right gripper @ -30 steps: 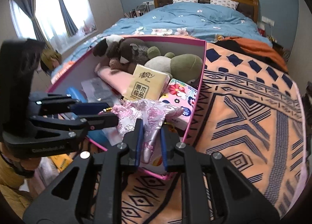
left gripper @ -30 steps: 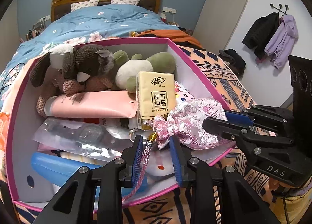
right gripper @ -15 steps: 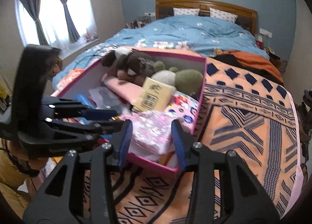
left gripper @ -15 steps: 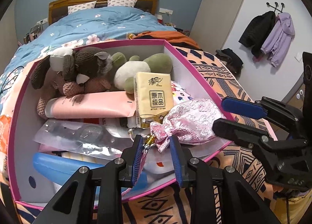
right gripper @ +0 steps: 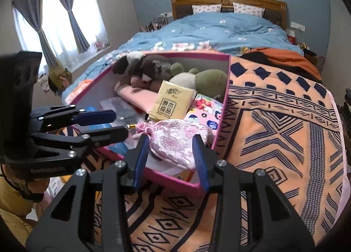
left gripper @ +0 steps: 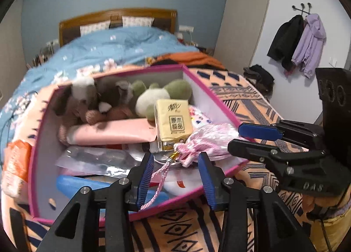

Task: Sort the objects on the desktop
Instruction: 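Move both grippers back to the cream plush bunny on the blanket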

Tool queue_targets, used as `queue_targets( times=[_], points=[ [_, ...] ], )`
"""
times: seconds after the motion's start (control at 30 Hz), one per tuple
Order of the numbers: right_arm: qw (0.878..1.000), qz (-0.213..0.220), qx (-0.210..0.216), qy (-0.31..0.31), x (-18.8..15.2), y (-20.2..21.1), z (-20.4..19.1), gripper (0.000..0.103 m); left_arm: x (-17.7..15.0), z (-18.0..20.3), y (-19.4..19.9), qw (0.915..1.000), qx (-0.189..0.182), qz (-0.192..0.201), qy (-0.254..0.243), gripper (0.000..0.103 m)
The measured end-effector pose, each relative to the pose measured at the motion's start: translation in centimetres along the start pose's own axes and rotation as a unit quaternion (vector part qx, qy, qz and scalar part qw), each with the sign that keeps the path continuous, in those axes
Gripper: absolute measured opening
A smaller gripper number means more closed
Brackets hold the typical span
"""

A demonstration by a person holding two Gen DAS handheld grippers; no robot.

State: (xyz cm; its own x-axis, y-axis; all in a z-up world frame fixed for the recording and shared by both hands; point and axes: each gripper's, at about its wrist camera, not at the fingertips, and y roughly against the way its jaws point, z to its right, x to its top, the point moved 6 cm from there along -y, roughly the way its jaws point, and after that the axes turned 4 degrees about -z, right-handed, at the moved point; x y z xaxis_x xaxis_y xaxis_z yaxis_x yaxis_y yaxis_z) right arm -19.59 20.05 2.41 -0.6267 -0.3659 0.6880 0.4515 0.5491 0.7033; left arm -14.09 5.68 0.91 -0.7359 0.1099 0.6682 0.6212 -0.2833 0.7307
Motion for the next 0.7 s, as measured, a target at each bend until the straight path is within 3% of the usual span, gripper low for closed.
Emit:
queue_targets(
  times=[0.1, 0.27, 0.43, 0.53, 0.7],
  points=[
    [1.0, 0.018, 0.013, -0.004, -0.6, 2.1, 0.0, 0.043, -0.7, 1.1, 2.0, 0.9997, -0.008, 0.015, -0.019, 0.049],
    [0.996, 0.028, 0.082, -0.012, -3.6, 5.6, -0.8, 0.043, -4.0, 3.7, 4.4, 0.9974, -0.028, 0.01, -0.066, 0.05],
    [0.993, -0.002, 0.119, 0.0, -9.1, 7.5, -2.8, 0.044, -9.4, 7.3, 5.8, 0.9899, -0.082, -0.019, -0.114, 0.051],
    [0.991, -0.018, 0.129, -0.008, -12.6, 8.2, -3.5, 0.044, -12.7, 9.2, 5.5, 0.9851, -0.092, -0.046, -0.137, 0.051],
    [0.988, -0.046, 0.145, -0.037, -17.2, 8.7, -4.2, 0.044, -16.6, 10.2, 5.9, 0.9808, -0.115, -0.081, -0.134, 0.051]
  ],
)
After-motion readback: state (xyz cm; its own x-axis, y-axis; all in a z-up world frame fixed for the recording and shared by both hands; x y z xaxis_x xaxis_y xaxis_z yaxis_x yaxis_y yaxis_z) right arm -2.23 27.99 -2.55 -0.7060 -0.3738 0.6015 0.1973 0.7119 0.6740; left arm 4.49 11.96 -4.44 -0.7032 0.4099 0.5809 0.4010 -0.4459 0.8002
